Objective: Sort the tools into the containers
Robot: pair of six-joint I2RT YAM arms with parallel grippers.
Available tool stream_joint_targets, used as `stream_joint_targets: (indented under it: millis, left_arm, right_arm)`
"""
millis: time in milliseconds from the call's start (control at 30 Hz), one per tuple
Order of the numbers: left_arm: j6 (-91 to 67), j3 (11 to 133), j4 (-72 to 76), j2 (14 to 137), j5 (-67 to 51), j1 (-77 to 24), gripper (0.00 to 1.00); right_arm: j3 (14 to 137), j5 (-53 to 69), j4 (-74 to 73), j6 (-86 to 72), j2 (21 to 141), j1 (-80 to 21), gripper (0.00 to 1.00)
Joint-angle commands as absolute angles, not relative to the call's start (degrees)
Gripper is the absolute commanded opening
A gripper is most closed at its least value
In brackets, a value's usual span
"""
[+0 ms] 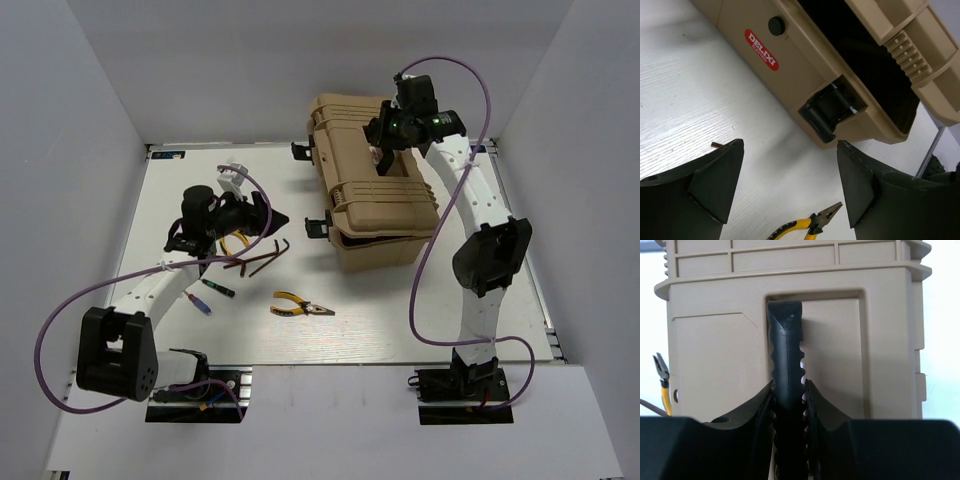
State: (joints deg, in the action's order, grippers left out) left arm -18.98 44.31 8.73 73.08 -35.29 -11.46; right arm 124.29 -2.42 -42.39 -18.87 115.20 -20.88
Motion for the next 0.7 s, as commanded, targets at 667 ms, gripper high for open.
stream_joint_targets:
  millis: [667]
  left_arm:
    - [-22.68, 68.52, 12.24, 92.71, -39.21, -19.76, 0.87]
  right_arm:
    - [125.69, 17.66, -28.84, -40.16, 101.51, -4.40, 0.00]
